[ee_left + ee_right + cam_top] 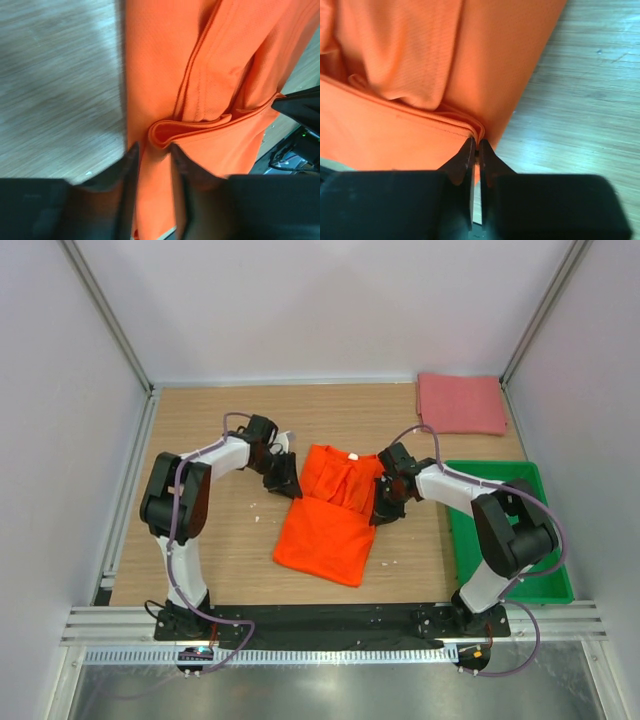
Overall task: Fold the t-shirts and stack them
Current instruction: Fold the tshirt
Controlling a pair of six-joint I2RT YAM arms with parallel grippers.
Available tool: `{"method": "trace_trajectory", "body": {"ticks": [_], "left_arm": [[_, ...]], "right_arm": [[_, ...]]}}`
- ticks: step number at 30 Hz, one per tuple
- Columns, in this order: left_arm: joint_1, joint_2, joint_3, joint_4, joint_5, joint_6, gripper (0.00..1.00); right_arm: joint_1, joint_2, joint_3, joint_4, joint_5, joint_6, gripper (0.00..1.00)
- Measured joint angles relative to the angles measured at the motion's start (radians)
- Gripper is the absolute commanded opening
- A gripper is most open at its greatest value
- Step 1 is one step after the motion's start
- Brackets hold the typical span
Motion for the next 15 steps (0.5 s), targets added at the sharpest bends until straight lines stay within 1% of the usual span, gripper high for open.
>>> {"method": "trace_trajectory", "body": {"ticks": [1,2,3,4,5,7,10,11,12,15], "left_arm": [[0.000,0.002,0.006,-0.006,-0.006,0.002,0.39],[0.000,0.003,0.012,-0.011,-0.015,0.000,0.43],[0.000,0.002,0.017,-0.018,-0.027,0.001,0.52],[0.000,-0.004,0.020,-0.023,-0.043,0.004,0.56],[0.000,-0.017,0.020,-0.031,-0.061,0.002,0.58],[0.000,-0.067,0.013,-0.055,-0.102,-0.002,0.57],[0.000,-0.204,-0.037,-0.068,-0.132,-0.010,0.53],[0.000,-0.240,-0.064,-0.063,-0.133,-0.016,0.50],[-0.002,-0.322,-0.100,-0.056,-0.131,-0.031,0.49],[-0.021,-0.455,-0.202,-0.038,-0.125,-0.085,0.49]], "right_arm": [[-0.001,0.009,0.000,-0.005,0.004,-0.004,0.21],[-0.003,0.014,0.000,-0.014,0.010,-0.008,0.31],[-0.004,0.016,0.000,-0.027,0.019,-0.011,0.36],[-0.005,0.016,0.002,-0.039,0.026,-0.019,0.40],[-0.005,0.010,0.002,-0.052,0.040,-0.028,0.46],[-0.006,-0.013,0.002,-0.079,0.059,-0.040,0.53],[-0.007,-0.090,-0.004,-0.105,0.082,-0.049,0.60],[-0.011,-0.121,-0.009,-0.103,0.087,-0.048,0.60],[-0.016,-0.148,-0.018,-0.096,0.087,-0.045,0.60],[-0.050,-0.171,-0.056,-0.035,0.055,-0.023,0.60]]}}
